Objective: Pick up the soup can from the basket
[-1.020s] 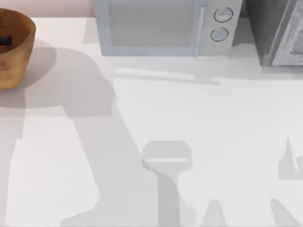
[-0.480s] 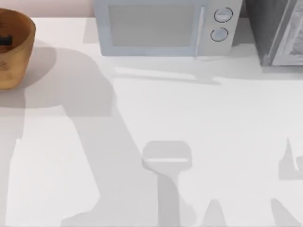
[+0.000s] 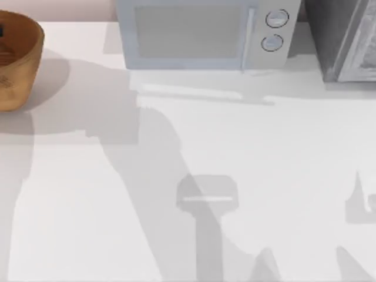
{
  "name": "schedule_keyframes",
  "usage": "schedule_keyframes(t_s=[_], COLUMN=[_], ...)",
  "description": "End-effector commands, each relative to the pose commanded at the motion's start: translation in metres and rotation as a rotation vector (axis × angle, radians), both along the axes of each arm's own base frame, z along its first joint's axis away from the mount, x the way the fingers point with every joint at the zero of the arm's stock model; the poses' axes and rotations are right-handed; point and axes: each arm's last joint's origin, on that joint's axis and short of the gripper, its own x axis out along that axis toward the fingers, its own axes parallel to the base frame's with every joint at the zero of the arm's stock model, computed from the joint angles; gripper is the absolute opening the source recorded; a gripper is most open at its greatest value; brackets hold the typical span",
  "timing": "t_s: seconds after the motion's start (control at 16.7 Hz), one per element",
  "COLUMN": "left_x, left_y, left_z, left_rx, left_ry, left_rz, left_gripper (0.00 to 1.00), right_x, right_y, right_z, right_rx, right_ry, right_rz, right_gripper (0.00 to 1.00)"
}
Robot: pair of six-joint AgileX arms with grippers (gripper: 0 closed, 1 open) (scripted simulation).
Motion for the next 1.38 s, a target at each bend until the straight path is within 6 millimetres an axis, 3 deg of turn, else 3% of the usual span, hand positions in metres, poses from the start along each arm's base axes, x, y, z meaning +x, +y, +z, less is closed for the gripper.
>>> schedule_keyframes(t_s=[0.12, 0.24, 0.42, 0.6, 0.78, 0.96, 1.14, 1.38], left_x=[-0.021, -0.055, -0.126, -0.211, -0.287, -0.341, -0.369, -0.379], left_y=[-0.007, -0.019, -0.042, -0.066, -0.084, -0.095, -0.101, -0.105], left_z=[0.034, 0.070, 0.109, 0.118, 0.092, 0.050, 0.007, -0.032], left_rx=[0.031, 0.059, 0.086, 0.093, 0.082, 0.060, 0.034, 0.006], left_ry=[-0.100, -0.214, -0.388, -0.563, -0.726, -0.881, -1.023, -1.147], left_rz=[0.022, 0.041, 0.059, 0.064, 0.053, 0.032, 0.004, -0.031], left_gripper=[0.00, 0.00, 0.00, 0.00, 0.00, 0.00, 0.00, 0.00], right_x=[0.000, 0.000, 0.000, 0.000, 0.000, 0.000, 0.000, 0.000], right_y=[0.000, 0.000, 0.000, 0.000, 0.000, 0.000, 0.000, 0.000], right_z=[0.000, 0.000, 0.000, 0.000, 0.000, 0.000, 0.000, 0.000], right_rx=[0.000, 0.000, 0.000, 0.000, 0.000, 0.000, 0.000, 0.000], right_ry=[0.000, 0.000, 0.000, 0.000, 0.000, 0.000, 0.000, 0.000], right_rz=[0.000, 0.000, 0.000, 0.000, 0.000, 0.000, 0.000, 0.000], right_gripper=[1.00, 1.00, 1.00, 1.00, 1.00, 1.00, 1.00, 1.00])
